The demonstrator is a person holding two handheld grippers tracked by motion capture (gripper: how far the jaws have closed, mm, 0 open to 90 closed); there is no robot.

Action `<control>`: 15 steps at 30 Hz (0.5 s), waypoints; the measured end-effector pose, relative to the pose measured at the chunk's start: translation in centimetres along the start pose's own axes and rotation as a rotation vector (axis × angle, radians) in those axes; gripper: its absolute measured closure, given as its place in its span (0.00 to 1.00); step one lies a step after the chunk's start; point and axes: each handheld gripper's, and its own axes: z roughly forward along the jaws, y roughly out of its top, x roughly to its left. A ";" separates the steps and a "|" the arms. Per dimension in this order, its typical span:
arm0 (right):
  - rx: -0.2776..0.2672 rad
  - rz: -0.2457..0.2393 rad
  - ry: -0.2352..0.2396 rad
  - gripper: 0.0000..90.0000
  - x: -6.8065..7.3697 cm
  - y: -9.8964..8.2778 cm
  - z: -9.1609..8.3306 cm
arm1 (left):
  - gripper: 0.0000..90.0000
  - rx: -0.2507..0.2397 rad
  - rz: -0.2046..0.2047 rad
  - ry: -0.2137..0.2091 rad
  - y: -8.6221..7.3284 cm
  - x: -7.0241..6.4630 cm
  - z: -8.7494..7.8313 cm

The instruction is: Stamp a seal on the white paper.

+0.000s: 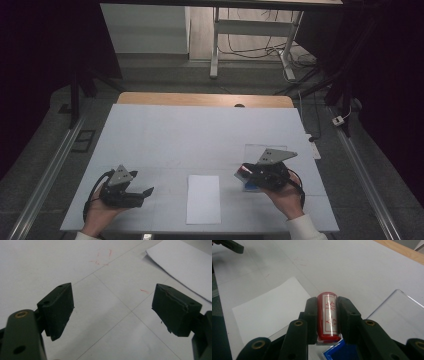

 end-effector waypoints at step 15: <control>0.023 -0.031 0.043 0.78 1.9 0.7 1.8 | 0.20 0.002 0.003 0.001 0.0 0.0 0.0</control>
